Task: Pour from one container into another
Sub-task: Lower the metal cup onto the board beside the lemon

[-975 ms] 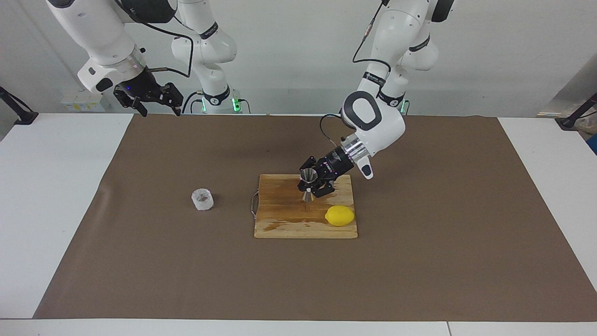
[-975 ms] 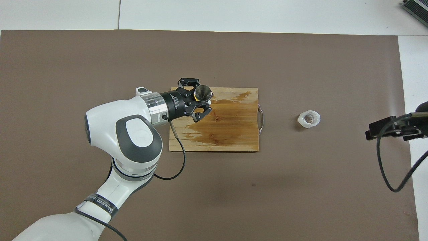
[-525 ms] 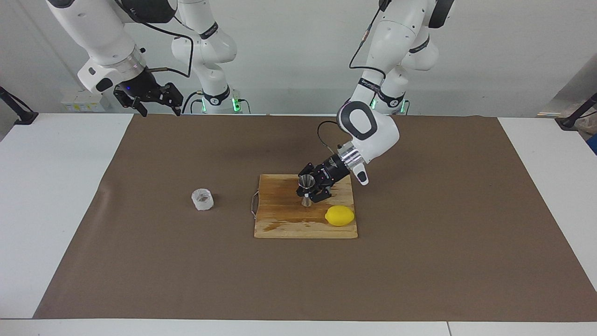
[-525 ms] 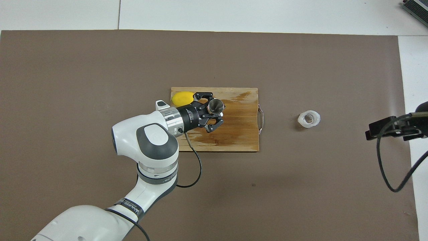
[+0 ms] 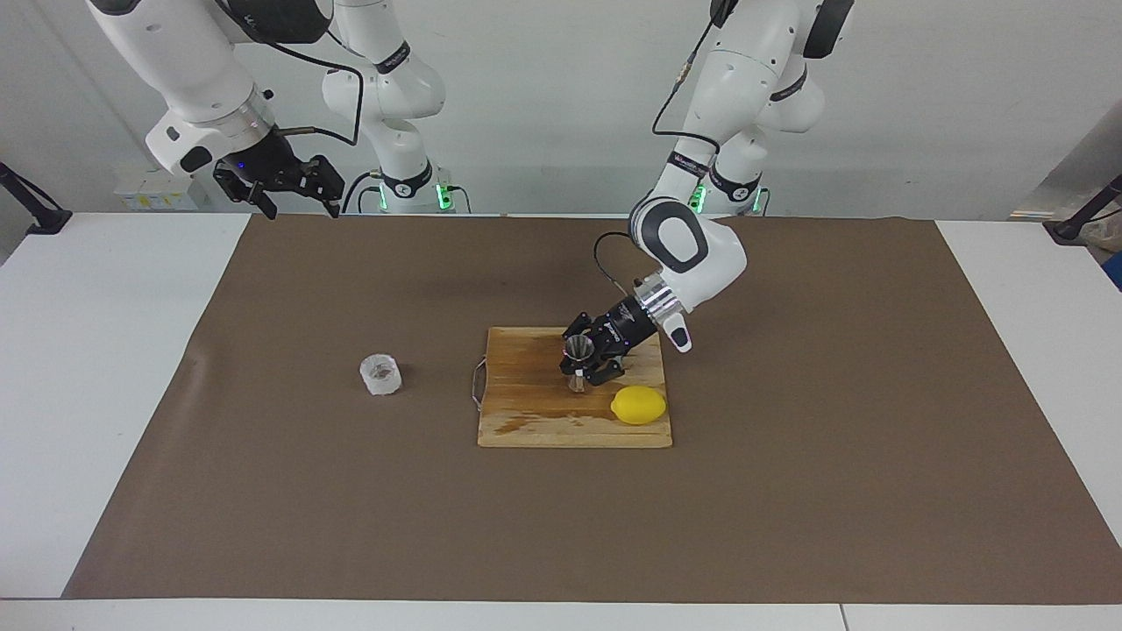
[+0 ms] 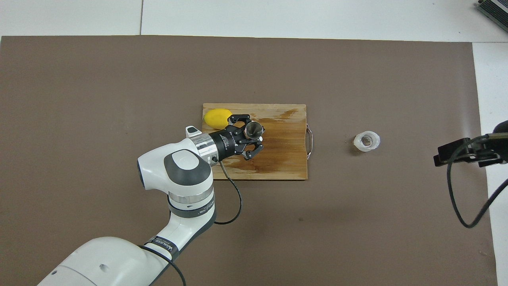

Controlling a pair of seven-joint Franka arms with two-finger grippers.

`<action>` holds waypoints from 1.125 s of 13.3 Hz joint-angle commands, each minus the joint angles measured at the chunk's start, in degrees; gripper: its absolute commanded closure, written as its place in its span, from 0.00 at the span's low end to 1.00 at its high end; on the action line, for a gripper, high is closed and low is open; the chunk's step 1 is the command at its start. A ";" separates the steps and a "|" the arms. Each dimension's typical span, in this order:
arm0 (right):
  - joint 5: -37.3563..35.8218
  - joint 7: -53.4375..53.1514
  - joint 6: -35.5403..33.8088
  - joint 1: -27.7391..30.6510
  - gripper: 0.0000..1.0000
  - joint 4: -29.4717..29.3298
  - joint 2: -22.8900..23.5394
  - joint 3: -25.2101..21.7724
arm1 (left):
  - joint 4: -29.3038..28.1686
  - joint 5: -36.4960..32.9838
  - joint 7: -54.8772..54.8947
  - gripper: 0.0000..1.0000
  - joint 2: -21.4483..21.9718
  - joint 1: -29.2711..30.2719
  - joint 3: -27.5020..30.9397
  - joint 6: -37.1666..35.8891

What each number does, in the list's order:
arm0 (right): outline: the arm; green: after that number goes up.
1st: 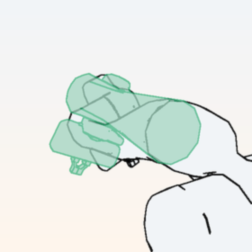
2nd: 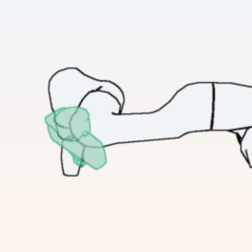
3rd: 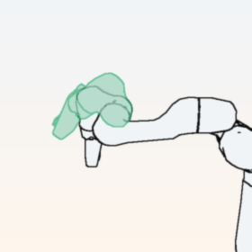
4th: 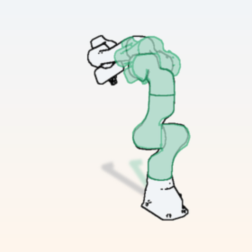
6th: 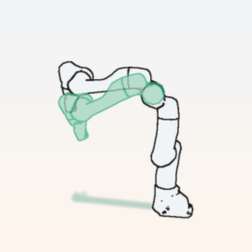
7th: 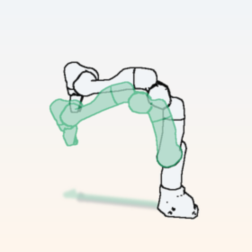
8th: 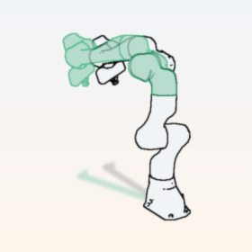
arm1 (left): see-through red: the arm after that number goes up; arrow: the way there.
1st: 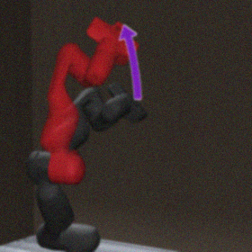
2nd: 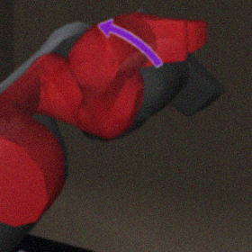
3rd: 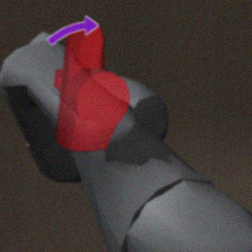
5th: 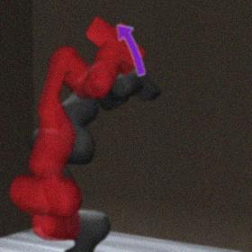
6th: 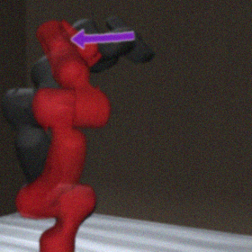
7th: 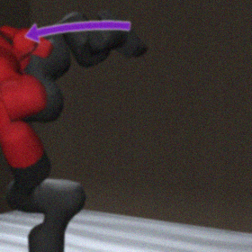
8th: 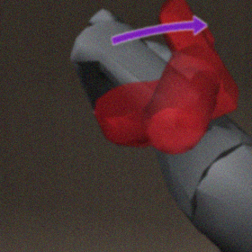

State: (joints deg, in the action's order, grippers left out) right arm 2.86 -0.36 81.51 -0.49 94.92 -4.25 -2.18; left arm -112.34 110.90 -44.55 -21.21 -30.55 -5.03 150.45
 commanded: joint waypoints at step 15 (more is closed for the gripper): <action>3.82 17.89 6.08 -0.39 0.00 3.41 -2.61 1.91 | -4.55 -0.42 1.04 0.00 7.84 1.01 0.46 5.11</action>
State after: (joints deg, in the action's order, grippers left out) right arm 5.47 9.60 83.09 -1.35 95.06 -5.37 -0.48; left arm -112.98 110.73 -43.85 -17.59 -29.72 -4.25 154.54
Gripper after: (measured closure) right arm 0.000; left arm 0.000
